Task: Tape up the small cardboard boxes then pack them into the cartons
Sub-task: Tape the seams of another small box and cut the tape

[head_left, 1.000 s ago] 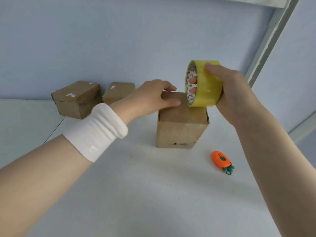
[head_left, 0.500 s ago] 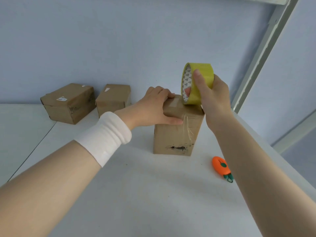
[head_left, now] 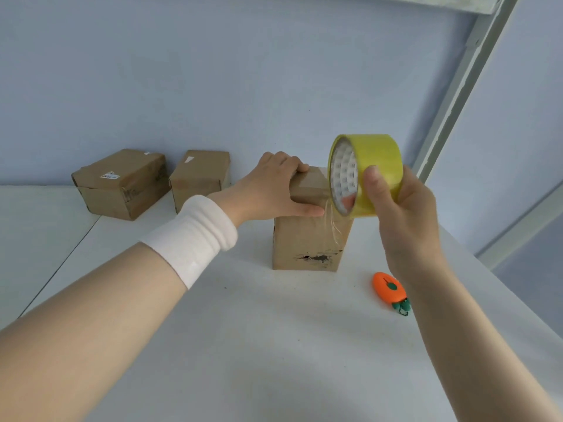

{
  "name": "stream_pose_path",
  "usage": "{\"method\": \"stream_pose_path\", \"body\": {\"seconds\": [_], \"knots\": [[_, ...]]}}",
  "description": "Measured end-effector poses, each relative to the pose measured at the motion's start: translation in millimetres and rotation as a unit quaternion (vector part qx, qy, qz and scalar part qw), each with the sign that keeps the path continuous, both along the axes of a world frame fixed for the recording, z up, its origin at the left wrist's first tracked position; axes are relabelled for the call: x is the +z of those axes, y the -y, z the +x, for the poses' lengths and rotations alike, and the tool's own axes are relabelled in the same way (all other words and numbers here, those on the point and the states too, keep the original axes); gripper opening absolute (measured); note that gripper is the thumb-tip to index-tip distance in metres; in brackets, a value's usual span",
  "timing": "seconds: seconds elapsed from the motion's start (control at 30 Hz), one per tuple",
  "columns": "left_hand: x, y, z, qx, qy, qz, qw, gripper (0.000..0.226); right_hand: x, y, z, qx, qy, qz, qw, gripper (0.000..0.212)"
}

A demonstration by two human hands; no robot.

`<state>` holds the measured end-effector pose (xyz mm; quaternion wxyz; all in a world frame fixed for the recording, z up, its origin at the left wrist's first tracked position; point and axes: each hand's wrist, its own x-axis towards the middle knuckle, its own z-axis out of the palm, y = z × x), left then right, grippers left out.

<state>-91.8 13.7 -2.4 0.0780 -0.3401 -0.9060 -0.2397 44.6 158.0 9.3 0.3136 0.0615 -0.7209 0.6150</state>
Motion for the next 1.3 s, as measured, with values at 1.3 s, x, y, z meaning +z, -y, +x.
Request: {"method": "stream_pose_path", "body": {"seconds": [1.3], "knots": [[-51, -19, -26, 0.196, 0.370, 0.415, 0.807, 0.014, -32, 0, -54, 0.035, 0.108, -0.071, 0.991, 0.016]]}}
